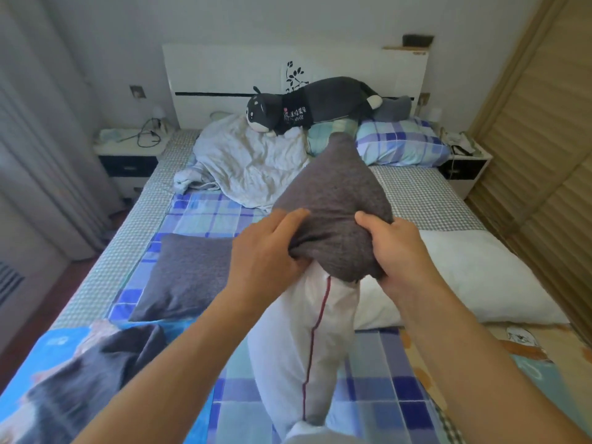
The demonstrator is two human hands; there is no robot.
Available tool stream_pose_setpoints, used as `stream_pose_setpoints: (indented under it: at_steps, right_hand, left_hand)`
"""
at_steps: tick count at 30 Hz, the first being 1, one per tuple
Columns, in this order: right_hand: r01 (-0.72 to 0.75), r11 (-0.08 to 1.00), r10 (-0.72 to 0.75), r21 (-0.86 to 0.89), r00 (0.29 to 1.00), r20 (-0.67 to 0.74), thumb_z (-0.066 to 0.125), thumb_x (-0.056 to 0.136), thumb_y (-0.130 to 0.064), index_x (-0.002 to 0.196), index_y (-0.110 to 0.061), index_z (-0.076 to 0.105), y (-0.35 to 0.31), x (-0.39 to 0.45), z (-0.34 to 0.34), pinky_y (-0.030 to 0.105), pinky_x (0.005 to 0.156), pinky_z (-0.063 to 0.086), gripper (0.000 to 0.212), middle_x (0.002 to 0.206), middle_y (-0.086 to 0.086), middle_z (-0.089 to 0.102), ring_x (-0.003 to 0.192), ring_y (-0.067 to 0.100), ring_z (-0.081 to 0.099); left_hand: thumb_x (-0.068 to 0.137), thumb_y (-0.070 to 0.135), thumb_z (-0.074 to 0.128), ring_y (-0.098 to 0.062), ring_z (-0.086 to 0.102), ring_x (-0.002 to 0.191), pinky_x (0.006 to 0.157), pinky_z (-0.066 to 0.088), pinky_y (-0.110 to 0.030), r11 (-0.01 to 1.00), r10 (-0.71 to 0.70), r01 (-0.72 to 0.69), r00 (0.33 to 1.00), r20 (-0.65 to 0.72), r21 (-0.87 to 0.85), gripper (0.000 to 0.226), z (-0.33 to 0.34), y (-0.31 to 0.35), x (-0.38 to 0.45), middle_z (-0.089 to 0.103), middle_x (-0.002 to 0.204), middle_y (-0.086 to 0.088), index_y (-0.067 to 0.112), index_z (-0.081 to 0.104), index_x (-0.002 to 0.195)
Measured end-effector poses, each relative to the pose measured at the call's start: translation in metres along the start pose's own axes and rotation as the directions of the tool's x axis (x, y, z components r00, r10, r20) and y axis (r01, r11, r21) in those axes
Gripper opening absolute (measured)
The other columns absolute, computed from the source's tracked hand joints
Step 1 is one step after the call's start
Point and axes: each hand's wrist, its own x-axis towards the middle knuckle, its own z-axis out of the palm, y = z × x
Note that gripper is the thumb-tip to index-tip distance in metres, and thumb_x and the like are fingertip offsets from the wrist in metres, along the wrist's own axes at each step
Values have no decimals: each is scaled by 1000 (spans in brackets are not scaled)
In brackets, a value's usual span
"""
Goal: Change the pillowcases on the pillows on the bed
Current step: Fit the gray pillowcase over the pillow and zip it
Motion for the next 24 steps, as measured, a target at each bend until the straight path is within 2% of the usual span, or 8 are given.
stream_pose_setpoints:
  at_steps: [2, 6, 10, 12, 14, 16, 18, 24]
  right_hand:
    - [-11, 1000, 11, -3, 1000, 10, 68, 93, -16, 94, -14, 70, 6, 4, -18, 36, 73, 61, 3, 98, 7, 74, 89, 24, 73]
    - [-85, 996, 80, -24, 986, -147, 66, 94, -15, 89, -14, 67, 51, 20, -89, 35, 71, 59, 6, 92, 7, 73, 83, 23, 72]
    - [-414, 899, 361, -142, 885, -294, 66, 96, -17, 103, -7, 70, 171, 22, -200, 44, 64, 62, 13, 90, 11, 77, 76, 28, 74]
    - [-654, 668, 490, -355, 746, -452, 63, 97, -22, 119, -1, 68, 250, 15, -247, 50, 86, 57, 30, 110, 21, 71, 92, 36, 70]
    - [-679, 315, 456, -663, 721, -522, 55, 100, -32, 129, -5, 62, 298, -7, -267, 38, 92, 50, 41, 129, 23, 62, 111, 37, 62]
    - [-564, 89, 416, -821, 770, -484, 56, 95, -32, 139, -12, 51, 306, -26, -246, 38, 93, 48, 49, 137, 21, 53, 120, 39, 56]
    - [-349, 102, 324, -932, 897, -300, 57, 91, -23, 143, -15, 46, 300, -29, -205, 40, 102, 45, 54, 140, 19, 48, 125, 39, 52]
    - [268, 256, 372, -929, 859, 350, 50, 99, -19, 136, -17, 57, 290, -5, -88, 34, 111, 36, 38, 146, 1, 40, 132, 25, 41]
  left_hand:
    - [77, 13, 56, -32, 59, 66, 50, 44, -38, 983, 61, -56, 998, -25, 174, 37, 3, 3, 15, 64, 87, -4, 13, 70, 111]
    - [66, 1, 54, -36, 57, 78, 56, 41, -40, 923, -155, 137, 988, 22, 360, 45, 26, -47, -29, 61, 104, -11, 10, 65, 108]
    - [69, 14, 52, -38, 57, 86, 65, 45, -45, 857, -290, 38, 860, 420, 515, 37, 51, -86, -168, 59, 106, -12, 14, 67, 103]
    - [68, 16, 58, -35, 59, 82, 63, 48, -43, 921, -212, -116, 655, 726, 373, 36, 69, -56, -228, 54, 108, -9, 19, 65, 103]
    - [77, 18, 54, -34, 65, 93, 71, 52, -41, 984, -98, -118, 267, 959, 134, 32, 85, -15, -272, 51, 114, -7, 24, 63, 107]
    - [92, 36, 46, -34, 61, 118, 93, 49, -42, 992, -117, 28, -69, 991, 119, 38, 93, 6, -303, 56, 130, -9, 28, 61, 126]
    - [92, 52, 48, -30, 53, 132, 109, 40, -39, 956, -169, 195, -243, 955, 218, 47, 88, 5, -324, 54, 145, -3, 36, 57, 136]
    - [100, 27, 53, -22, 58, 116, 96, 42, -25, 677, -507, 555, -123, 853, 483, 35, 51, -75, -353, 60, 131, -6, 21, 59, 134]
